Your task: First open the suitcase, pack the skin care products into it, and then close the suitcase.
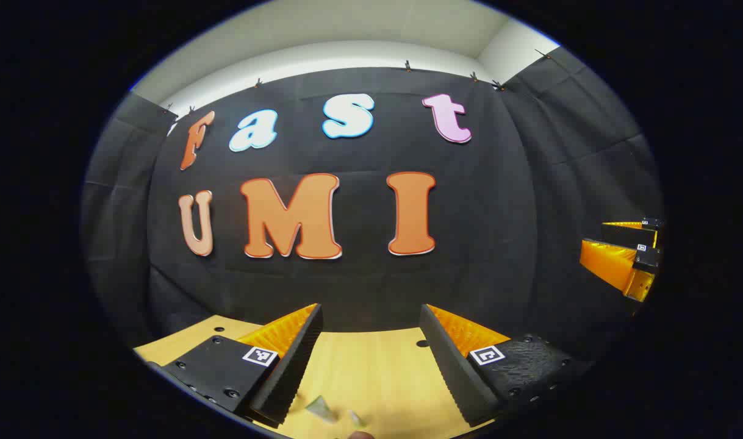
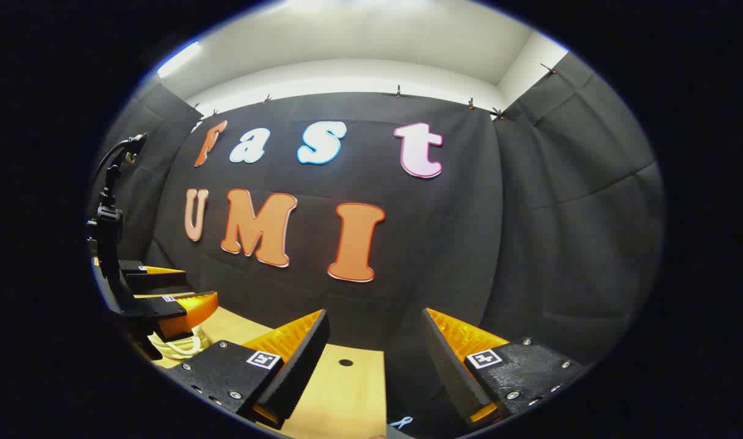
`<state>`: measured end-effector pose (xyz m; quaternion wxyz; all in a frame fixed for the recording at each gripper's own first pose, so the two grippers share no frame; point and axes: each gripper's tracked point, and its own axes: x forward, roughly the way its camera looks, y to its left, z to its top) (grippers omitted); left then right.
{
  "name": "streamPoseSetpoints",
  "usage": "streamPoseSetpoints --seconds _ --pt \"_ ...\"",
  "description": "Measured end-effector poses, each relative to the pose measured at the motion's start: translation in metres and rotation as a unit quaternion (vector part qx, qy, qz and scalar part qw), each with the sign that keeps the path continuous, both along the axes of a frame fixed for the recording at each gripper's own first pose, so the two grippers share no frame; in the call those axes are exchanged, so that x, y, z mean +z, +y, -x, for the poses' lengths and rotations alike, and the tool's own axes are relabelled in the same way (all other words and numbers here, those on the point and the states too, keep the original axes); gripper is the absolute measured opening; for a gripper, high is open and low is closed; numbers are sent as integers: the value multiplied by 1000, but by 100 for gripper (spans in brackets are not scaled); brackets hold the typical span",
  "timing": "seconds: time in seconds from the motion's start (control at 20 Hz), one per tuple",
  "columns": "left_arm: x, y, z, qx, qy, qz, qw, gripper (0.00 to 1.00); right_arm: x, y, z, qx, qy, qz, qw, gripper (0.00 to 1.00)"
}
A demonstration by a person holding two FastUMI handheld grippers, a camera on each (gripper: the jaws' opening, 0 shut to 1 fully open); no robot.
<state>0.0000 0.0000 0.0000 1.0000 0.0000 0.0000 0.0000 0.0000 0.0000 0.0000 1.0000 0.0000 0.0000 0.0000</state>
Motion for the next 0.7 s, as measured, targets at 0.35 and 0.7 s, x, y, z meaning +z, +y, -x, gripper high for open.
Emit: streamPoseSetpoints --seconds 0.35,0.7 --pt "11 125 37 28 -3 -2 1000 100 10 108 -2 41 13 -4 999 98" --pt "27 211 0 11 -12 -8 1000 100 17 229 -47 75 52 -44 995 95"
